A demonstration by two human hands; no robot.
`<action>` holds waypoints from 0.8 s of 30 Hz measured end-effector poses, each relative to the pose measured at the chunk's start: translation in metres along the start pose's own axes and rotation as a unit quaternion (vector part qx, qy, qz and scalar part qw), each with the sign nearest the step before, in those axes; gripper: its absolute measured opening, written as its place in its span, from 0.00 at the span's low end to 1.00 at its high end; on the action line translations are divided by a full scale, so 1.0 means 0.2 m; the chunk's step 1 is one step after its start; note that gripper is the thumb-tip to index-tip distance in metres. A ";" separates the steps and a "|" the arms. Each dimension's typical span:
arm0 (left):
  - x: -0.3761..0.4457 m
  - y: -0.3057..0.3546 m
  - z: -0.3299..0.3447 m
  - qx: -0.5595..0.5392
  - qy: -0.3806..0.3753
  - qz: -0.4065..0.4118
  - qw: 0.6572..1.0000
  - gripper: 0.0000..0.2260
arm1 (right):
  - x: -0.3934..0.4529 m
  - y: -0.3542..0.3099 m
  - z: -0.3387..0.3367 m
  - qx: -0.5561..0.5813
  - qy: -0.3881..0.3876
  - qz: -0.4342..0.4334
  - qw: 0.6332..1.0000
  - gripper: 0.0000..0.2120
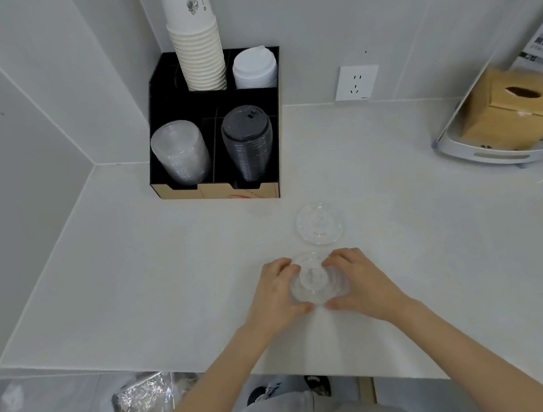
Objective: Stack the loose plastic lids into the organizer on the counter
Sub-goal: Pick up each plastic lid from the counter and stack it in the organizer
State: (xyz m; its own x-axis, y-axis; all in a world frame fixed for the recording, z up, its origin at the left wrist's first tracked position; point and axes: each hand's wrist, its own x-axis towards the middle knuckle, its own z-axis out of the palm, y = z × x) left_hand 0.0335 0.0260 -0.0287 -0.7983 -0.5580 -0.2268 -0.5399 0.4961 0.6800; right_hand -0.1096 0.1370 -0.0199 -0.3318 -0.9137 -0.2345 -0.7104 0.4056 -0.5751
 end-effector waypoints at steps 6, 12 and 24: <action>0.01 -0.01 -0.06 0.001 0.007 0.007 1.000 0.32 | 0.03 -0.03 -0.04 0.005 0.007 -0.017 1.000 0.32; 0.04 -0.01 -0.21 -0.017 0.042 0.025 0.999 0.33 | 0.12 -0.12 -0.12 0.008 0.024 -0.053 0.998 0.32; 0.18 0.00 -0.60 -0.007 0.174 0.071 0.982 0.30 | 0.44 -0.38 -0.37 0.011 0.068 -0.148 0.987 0.28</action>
State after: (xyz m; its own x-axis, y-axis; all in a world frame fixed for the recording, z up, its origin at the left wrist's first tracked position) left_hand 0.0368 -0.0744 0.0463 -0.7244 -0.6783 0.1228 -0.4235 0.5785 0.6971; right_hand -0.1292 0.0280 0.0612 -0.1928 -0.9798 0.0535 -0.7754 0.1187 -0.6202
